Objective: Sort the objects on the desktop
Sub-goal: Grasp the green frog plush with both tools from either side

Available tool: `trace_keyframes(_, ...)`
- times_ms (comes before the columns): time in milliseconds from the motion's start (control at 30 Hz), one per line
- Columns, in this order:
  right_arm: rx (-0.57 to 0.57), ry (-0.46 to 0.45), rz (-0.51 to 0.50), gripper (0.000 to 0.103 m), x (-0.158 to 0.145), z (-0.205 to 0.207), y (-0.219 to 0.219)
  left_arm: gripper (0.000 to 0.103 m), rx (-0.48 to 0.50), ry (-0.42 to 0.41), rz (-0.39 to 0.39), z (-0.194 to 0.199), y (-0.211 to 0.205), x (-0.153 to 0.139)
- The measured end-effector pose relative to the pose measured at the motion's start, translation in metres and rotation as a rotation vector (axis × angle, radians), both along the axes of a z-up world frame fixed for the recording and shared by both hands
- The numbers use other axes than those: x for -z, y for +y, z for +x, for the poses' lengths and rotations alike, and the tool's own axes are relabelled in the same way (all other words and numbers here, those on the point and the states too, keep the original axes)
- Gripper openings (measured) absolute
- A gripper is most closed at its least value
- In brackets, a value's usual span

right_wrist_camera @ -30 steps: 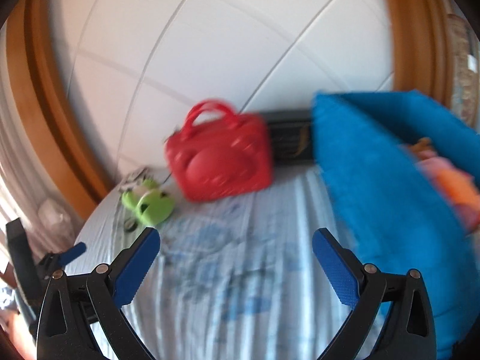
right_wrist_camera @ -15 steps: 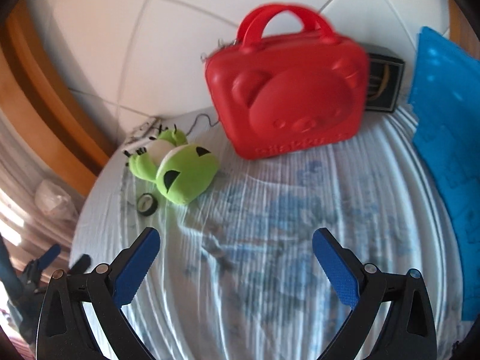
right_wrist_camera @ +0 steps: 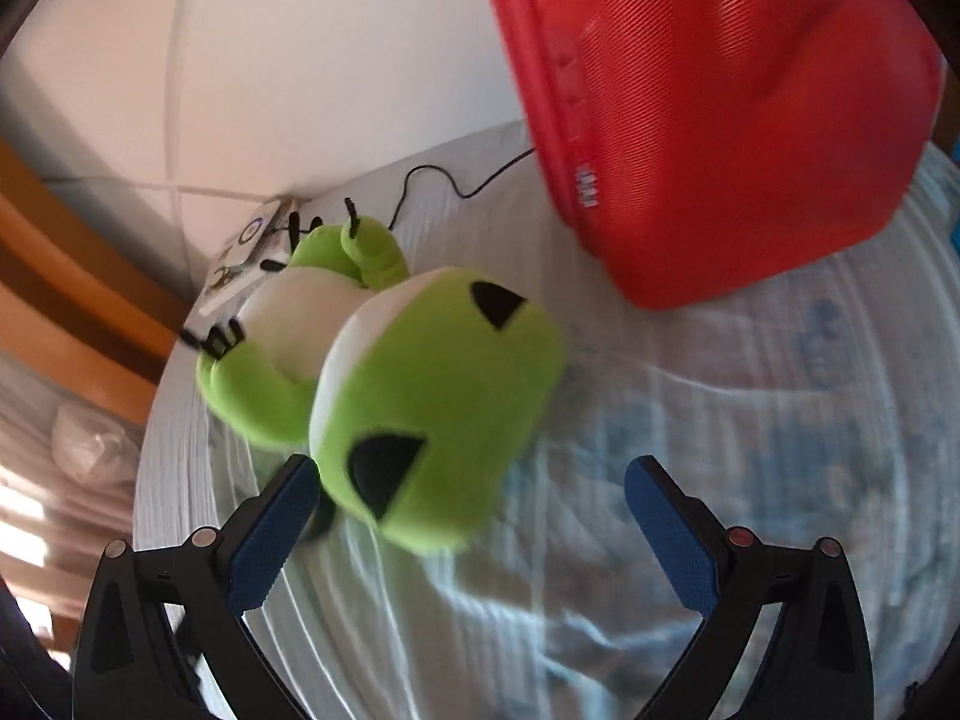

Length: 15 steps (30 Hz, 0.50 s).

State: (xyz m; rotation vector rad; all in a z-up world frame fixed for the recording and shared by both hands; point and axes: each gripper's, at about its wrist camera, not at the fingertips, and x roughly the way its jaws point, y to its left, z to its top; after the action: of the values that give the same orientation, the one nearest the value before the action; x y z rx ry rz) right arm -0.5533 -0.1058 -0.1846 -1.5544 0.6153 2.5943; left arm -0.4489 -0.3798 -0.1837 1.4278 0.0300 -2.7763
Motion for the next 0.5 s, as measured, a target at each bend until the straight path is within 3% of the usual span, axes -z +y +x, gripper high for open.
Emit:
trace_keyframes(167,-0.035,-0.033,-0.049,0.103,0.036,-0.029,-0.015,0.097,-0.019,-0.008,0.007,-0.024,-0.005,0.010)
trace_keyframes(333,-0.187,0.012,0.099,0.074,0.031,-0.011,-0.017,0.097,0.016,0.011,0.028,-0.026,0.010,0.000)
trace_keyframes(500,-0.239,-0.003,0.203,0.066,0.026,0.027,0.016,0.097,0.066,0.040,0.096,-0.021,0.033,-0.020)
